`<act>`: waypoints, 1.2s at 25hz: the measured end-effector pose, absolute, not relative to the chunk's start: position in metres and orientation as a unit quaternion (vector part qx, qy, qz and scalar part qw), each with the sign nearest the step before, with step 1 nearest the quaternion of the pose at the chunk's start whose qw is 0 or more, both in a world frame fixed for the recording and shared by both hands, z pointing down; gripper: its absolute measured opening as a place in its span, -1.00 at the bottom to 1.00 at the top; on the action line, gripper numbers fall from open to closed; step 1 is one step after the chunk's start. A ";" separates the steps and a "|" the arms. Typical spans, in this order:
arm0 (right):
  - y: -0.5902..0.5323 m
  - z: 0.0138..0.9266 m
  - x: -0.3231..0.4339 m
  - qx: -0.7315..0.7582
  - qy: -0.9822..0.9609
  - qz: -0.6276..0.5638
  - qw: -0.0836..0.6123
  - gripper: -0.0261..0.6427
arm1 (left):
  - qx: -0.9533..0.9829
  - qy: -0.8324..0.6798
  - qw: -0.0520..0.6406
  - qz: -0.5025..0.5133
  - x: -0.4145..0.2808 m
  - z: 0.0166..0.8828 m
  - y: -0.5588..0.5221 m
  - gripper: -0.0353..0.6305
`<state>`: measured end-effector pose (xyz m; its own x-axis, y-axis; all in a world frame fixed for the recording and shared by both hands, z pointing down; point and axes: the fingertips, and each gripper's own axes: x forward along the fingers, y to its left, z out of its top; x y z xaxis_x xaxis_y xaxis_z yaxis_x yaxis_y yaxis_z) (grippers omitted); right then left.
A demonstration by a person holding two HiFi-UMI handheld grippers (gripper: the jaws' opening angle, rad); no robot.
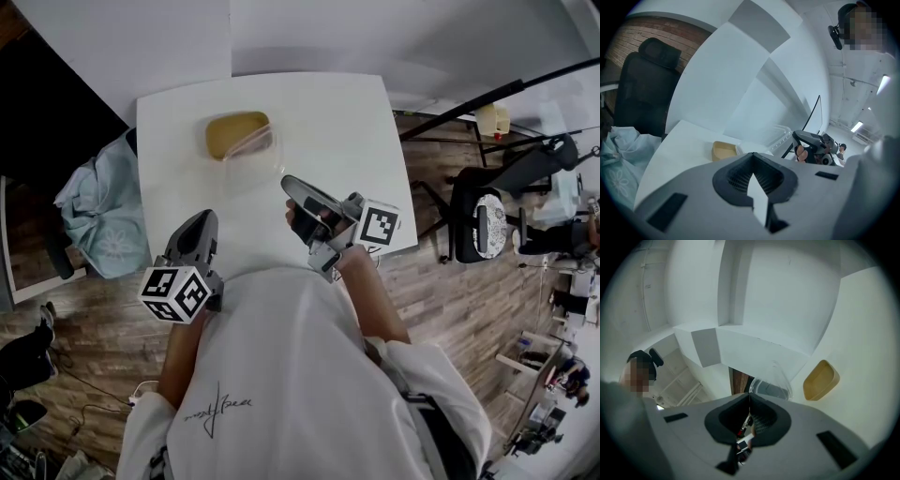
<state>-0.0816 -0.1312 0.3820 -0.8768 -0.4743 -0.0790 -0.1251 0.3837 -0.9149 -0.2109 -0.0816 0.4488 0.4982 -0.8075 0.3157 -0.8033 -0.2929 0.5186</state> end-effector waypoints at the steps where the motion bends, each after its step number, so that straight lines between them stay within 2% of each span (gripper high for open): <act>1: -0.131 0.380 -0.082 -0.183 0.817 -0.522 0.166 -0.89 | 0.805 -0.501 0.317 -0.005 -0.211 0.446 -0.082 -0.87; 30: -0.121 0.363 -0.078 -0.216 0.832 -0.489 0.147 -0.89 | 0.824 -0.497 0.269 -0.037 -0.211 0.391 -0.078 -0.87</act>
